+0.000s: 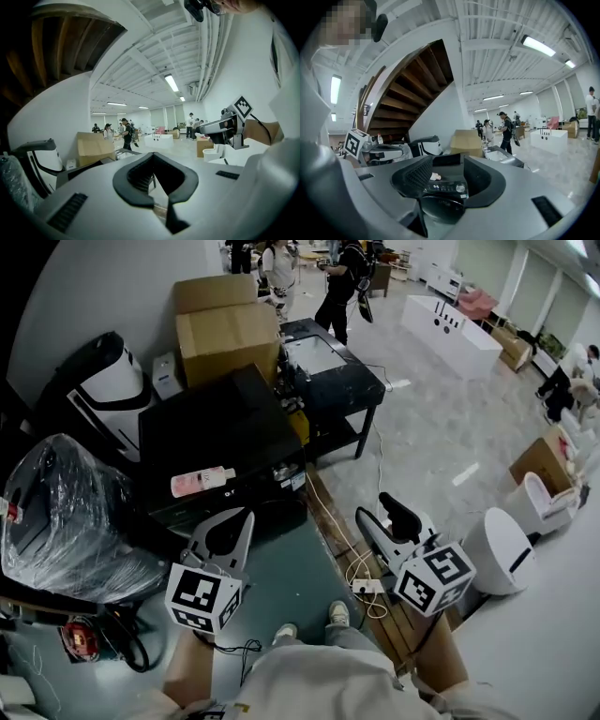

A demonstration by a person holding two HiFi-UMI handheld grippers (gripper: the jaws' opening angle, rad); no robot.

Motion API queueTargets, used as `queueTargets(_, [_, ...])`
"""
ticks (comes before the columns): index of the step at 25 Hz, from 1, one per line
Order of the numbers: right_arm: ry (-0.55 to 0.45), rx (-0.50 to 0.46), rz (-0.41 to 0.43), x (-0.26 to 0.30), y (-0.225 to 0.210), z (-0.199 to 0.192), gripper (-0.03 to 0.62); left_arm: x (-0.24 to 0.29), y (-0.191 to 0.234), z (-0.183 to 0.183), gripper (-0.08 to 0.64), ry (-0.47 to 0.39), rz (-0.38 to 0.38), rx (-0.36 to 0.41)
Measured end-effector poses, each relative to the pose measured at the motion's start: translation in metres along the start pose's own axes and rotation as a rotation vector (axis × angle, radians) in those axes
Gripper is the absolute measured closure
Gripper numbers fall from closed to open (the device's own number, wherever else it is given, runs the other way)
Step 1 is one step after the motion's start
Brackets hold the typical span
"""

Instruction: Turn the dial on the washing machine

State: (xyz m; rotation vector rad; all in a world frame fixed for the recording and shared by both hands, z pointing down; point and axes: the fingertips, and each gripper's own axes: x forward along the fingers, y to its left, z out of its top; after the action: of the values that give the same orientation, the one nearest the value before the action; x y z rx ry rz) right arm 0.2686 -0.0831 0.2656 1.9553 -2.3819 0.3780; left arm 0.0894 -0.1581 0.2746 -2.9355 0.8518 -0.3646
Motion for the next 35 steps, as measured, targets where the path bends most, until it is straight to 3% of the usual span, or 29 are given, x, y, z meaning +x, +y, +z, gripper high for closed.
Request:
queueTargets(9, [0.071,-0.076,0.204,0.079,-0.025,-0.001,0.371,0.008,0.031,-0.017,0.541,0.038,0.275,-0.04])
queueTargets(14, [0.093,-0.109,0.236,0.122,-0.027,-0.014,0.363,0.0,0.048,-0.03,0.541,0.006,0.378,-0.118])
queueTargets(16, [0.091,-0.11,0.247,0.141,-0.024,-0.021,0.36,-0.002,0.055,-0.035,0.541,0.003,0.406,-0.111])
queueTargets(22, [0.115,-0.091,0.254,0.195,-0.022,-0.06,0.356,0.003,0.078,-0.07,0.541,0.031,0.447,-0.075])
queueTargets(35, [0.201,-0.114,0.227,0.283,-0.031,-0.172,0.344,0.033,0.117,-0.163,0.541,0.047,0.447,-0.113])
